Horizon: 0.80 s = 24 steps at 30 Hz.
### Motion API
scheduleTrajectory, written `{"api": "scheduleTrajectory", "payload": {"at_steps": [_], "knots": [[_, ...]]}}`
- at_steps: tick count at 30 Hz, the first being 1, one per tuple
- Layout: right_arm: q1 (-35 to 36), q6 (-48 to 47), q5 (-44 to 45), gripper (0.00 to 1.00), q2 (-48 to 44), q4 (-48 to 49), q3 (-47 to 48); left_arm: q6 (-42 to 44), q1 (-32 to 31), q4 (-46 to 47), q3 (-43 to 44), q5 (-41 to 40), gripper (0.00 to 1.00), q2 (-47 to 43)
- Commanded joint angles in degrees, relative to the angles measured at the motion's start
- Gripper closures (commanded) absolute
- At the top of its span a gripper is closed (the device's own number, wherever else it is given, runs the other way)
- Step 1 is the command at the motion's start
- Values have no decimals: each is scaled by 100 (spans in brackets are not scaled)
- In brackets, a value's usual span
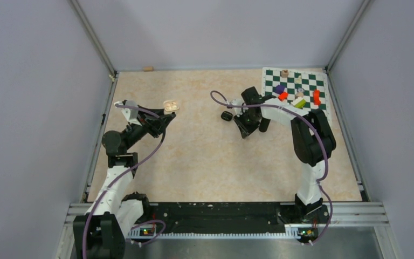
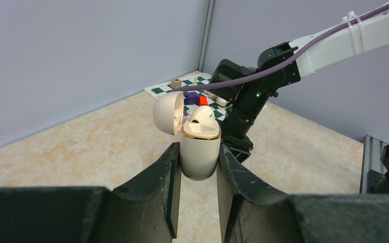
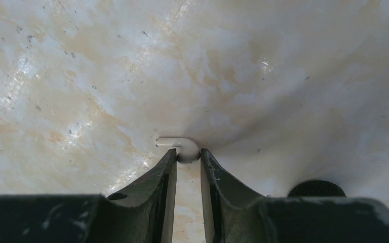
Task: Insert the wireless bluetooth earbuds into the charging case
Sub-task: Pick up the left earbud from the center of the board, then insert the left earbud into the left side groove of the charging case.
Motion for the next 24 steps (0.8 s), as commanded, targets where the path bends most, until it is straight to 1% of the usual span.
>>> {"api": "scheduleTrajectory", "payload": {"at_steps": [1, 5, 7, 14, 20, 23, 24], "knots": [[-107, 3, -359, 79, -31, -3, 245, -55, 9, 317, -34, -39, 100, 22], [-133, -25, -491, 88, -135, 7, 247, -53, 7, 316, -42, -39, 100, 21], [-157, -30, -606, 90, -207, 7, 253, -54, 7, 320, -42, -39, 100, 23], [-180, -53, -824, 93, -637, 24, 327, -2, -9, 227, -30, -76, 100, 45], [-113, 87, -663, 94, -1627, 347, 520, 312, -145, -168, 60, -97, 100, 231], [58, 93, -471, 93, -2092, 550, 683, 685, -264, -580, 162, -22, 100, 351], [136, 75, -388, 93, -2235, 613, 737, 794, -445, -794, 206, -9, 100, 410]]}}
